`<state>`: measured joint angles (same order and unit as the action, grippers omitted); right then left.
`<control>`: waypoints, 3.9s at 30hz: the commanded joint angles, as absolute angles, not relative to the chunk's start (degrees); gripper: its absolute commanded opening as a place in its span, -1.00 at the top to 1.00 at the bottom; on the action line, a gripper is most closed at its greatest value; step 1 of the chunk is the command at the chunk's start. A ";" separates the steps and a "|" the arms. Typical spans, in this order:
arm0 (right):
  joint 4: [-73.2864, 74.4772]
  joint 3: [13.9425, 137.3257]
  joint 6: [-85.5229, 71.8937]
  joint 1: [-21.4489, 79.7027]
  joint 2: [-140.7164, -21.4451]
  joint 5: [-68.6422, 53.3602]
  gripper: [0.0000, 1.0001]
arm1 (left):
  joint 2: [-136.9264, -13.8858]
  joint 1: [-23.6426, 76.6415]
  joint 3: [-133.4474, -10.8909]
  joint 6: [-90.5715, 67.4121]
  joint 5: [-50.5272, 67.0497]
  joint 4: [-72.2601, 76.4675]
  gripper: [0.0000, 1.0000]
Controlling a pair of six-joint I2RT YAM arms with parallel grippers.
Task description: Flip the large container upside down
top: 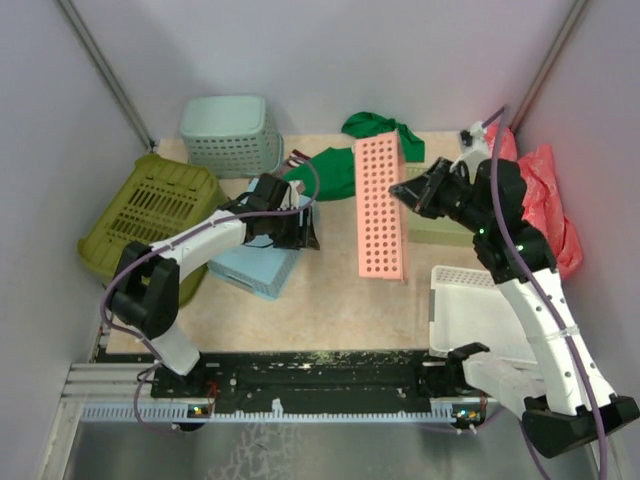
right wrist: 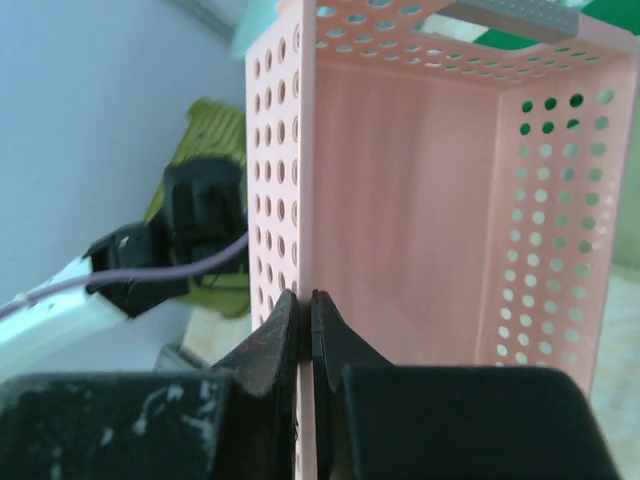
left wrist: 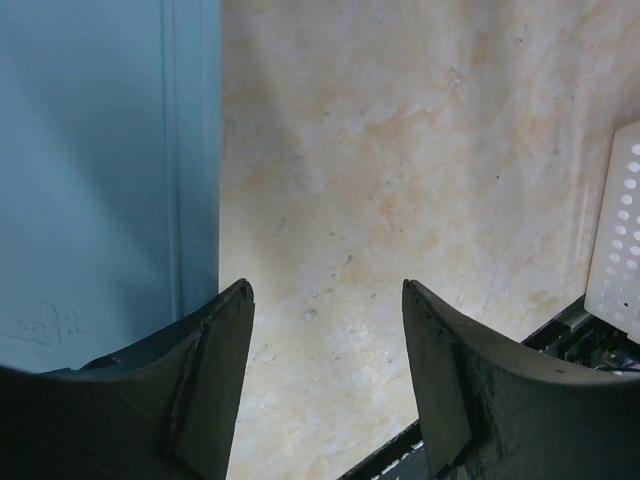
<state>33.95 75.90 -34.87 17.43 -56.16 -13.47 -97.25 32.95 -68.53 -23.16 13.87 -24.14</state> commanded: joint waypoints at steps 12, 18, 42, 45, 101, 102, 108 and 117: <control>-2.46 49.19 -59.91 20.19 -51.35 -41.91 1.00 | -93.81 25.93 -74.75 -22.71 24.90 -24.78 -0.37; -13.18 44.68 -66.69 25.75 -54.85 -39.09 1.00 | -87.90 25.96 -78.58 -24.50 24.71 -23.53 -0.41; -61.71 16.22 -95.02 21.13 -68.45 -41.61 1.00 | -83.06 25.92 -80.25 -24.65 14.25 -23.36 -0.51; -61.54 12.84 -93.82 17.33 -66.87 -45.05 1.00 | -83.06 25.90 -80.16 -24.42 13.90 -23.62 -0.51; 32.89 69.25 -35.57 10.88 -85.33 11.95 -0.40 | -87.00 45.87 -66.89 -22.18 16.52 -27.55 -0.51; 31.82 69.32 -33.66 10.90 -85.41 10.61 -0.40 | -87.47 45.88 -66.88 -22.02 16.49 -28.14 -0.51; 21.76 68.53 -28.50 11.22 -85.47 -0.97 -0.38 | -87.85 45.86 -65.39 -22.69 15.86 -28.22 -0.51; 23.77 80.41 -26.86 17.48 -101.26 3.93 -0.37 | -84.47 45.83 -68.13 -24.01 13.36 -28.34 -0.51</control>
